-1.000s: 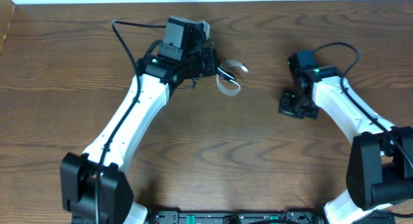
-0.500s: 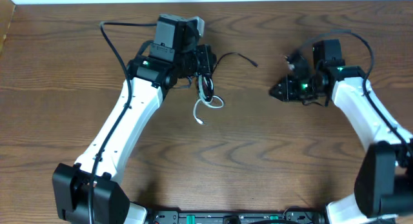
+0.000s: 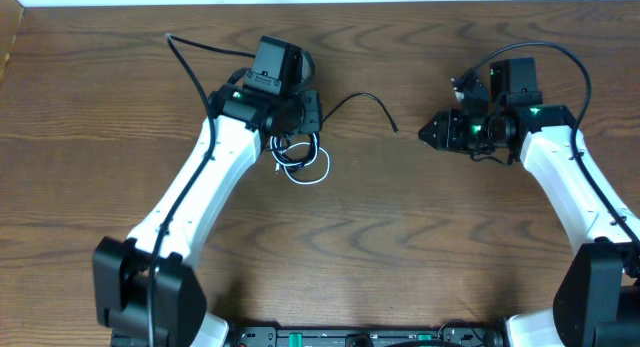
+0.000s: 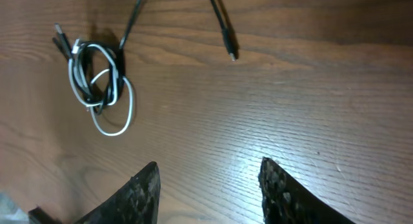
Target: Untangle cables
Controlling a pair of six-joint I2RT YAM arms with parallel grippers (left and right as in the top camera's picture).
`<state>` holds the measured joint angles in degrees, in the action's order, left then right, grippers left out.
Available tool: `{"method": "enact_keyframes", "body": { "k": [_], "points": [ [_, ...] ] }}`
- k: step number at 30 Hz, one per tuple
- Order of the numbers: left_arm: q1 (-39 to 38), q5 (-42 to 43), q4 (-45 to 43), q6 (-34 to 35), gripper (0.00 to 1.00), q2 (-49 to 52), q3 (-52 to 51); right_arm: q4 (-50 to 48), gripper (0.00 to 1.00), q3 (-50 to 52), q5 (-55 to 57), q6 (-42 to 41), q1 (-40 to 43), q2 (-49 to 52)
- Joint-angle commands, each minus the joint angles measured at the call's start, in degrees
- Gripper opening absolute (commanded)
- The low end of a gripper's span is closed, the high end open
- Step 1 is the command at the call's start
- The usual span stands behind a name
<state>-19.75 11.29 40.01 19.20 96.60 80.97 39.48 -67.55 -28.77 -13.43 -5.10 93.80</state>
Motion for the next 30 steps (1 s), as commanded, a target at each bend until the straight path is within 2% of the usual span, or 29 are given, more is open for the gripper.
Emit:
{"method": "enact_keyframes", "body": {
  "k": [1, 5, 10, 12, 27, 29, 30],
  "points": [
    [2.51, -4.81, 0.55, -2.25, 0.34, 4.46, 0.35, 0.39, 0.47, -0.07, 2.01, -1.33, 0.09, -0.13],
    [5.77, -7.56, 1.57, -2.25, 0.34, 9.55, 0.35, 1.36, 0.50, -0.07, 2.32, -1.33, 0.09, -0.13],
    [8.39, -7.43, 1.38, -2.29, 0.24, 12.76, 0.35, 2.19, 0.53, -0.04, 2.34, -1.11, 0.09, -0.13],
    [8.48, -6.23, 1.11, -3.80, 0.22, 13.97, 0.35, 2.36, 0.53, -0.04, 2.34, -1.11, 0.09, -0.13],
    [9.11, -4.90, -0.92, -6.56, 0.23, 24.22, 0.35, 3.65, 0.53, -0.04, 3.21, -1.11, 0.09, -0.13],
    [8.96, -4.87, -1.36, -6.54, 0.19, 25.07, 0.26, 3.65, 0.53, -0.04, 3.19, -1.11, 0.09, -0.13],
    [8.87, -4.85, -1.55, -6.54, 0.12, 25.53, 0.15, 3.63, 0.53, -0.04, 3.19, -1.14, 0.07, -0.13]
  ]
}}
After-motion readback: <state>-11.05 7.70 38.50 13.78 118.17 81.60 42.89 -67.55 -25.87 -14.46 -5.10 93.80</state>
